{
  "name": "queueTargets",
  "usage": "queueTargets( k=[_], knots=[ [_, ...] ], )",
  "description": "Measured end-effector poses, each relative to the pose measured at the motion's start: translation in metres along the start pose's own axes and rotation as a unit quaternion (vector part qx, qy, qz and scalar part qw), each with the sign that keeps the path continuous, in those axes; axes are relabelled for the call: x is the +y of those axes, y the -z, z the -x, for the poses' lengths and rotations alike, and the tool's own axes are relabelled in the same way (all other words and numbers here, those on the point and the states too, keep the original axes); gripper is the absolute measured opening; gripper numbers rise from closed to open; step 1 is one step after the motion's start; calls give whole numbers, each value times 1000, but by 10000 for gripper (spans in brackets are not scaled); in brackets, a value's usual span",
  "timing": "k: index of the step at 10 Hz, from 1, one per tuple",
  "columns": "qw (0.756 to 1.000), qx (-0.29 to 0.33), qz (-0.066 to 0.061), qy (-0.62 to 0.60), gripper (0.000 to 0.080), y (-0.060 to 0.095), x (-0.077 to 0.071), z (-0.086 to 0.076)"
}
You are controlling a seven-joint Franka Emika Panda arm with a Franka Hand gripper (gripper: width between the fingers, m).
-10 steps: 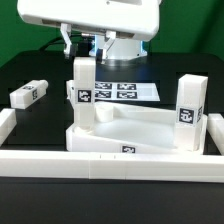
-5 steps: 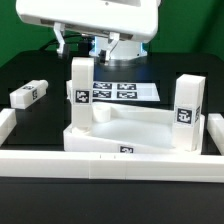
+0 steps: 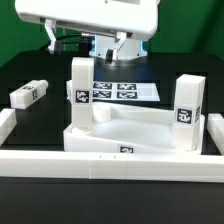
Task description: Assemble desk
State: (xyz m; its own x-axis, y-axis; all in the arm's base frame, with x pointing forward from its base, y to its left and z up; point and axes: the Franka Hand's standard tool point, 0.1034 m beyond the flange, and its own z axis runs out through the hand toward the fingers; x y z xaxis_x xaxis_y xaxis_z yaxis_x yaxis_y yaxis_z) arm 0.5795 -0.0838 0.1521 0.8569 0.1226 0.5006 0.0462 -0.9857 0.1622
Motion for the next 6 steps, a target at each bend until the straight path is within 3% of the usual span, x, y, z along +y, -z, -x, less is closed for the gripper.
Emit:
queueTargets(
  k=[2, 6],
  knots=[
    [1000, -7, -6, -1, 649, 5, 6, -7],
    [1000, -23, -16, -1, 649, 1, 0, -4]
  ],
)
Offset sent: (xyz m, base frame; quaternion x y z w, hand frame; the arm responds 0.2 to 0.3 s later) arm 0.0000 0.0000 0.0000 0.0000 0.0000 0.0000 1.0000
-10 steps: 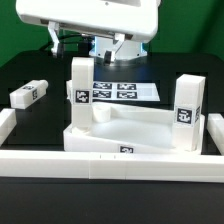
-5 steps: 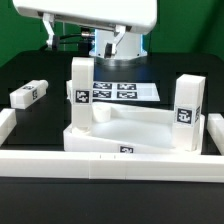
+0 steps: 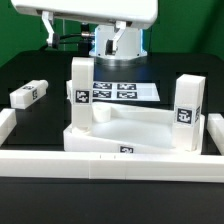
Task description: Assemble desk
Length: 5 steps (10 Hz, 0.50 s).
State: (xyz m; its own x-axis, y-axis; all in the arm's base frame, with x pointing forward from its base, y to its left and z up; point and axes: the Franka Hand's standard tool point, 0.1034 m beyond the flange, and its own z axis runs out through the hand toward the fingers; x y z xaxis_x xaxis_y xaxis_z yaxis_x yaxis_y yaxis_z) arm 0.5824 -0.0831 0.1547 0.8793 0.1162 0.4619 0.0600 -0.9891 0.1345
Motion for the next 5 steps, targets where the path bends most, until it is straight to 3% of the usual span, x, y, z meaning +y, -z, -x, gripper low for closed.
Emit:
queueTargets(
  k=[1, 2, 3, 5],
  knots=[
    [1000, -20, -13, -15, 649, -5, -8, -2],
    [997, -61, -35, -21, 649, -8, -15, -3],
    [995, -85, -47, -25, 649, -7, -14, -8],
    [985, -155, -72, -33, 649, -5, -26, -4]
  ],
)
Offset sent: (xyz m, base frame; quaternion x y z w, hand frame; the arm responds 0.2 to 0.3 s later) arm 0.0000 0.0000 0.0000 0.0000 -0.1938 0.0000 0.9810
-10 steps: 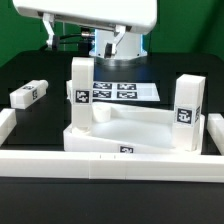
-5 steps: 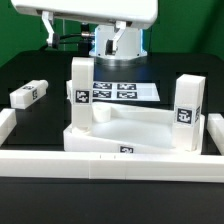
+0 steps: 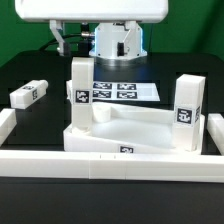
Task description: Assemble desk
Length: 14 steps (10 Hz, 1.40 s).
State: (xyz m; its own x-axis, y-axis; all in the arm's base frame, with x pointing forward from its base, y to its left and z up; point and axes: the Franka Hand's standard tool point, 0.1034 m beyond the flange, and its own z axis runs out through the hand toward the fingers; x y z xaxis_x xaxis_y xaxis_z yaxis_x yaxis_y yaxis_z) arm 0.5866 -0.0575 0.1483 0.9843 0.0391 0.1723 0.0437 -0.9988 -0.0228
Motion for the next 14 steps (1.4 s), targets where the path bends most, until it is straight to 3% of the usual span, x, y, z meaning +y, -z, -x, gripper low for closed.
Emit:
queueTargets(
  k=[1, 2, 4, 6, 10, 12, 14],
  knots=[
    [999, -37, -11, 2, 649, -1, -2, 2],
    [998, -62, -13, 2, 649, -3, 4, 1],
    [997, -75, -9, 3, 649, 0, 17, -4],
    [996, -87, -12, 2, 649, 10, 20, -10],
    [996, -89, -12, 6, 649, 8, 21, -9],
    [995, -100, -13, 15, 649, 1, 45, -5],
    [995, -102, -12, 16, 649, -7, 44, -4]
  ],
)
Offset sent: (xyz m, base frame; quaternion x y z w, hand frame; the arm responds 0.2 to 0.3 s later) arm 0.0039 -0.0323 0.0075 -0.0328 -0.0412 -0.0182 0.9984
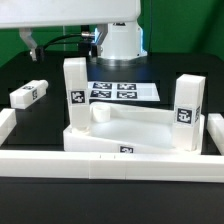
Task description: Assemble desk
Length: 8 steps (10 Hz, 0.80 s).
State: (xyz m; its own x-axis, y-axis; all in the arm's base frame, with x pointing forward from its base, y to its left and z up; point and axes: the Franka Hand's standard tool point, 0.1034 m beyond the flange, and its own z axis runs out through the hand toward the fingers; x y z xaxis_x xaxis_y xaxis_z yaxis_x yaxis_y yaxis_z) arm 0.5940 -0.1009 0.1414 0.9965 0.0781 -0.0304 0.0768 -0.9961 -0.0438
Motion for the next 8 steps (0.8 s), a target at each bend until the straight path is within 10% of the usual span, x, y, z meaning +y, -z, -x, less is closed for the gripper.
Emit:
queueTargets(
  k=[4, 8],
  knots=[
    [1000, -4, 3, 5, 649, -13, -4, -1],
    [1000, 13, 11, 18, 288, -12, -7, -7]
  ],
)
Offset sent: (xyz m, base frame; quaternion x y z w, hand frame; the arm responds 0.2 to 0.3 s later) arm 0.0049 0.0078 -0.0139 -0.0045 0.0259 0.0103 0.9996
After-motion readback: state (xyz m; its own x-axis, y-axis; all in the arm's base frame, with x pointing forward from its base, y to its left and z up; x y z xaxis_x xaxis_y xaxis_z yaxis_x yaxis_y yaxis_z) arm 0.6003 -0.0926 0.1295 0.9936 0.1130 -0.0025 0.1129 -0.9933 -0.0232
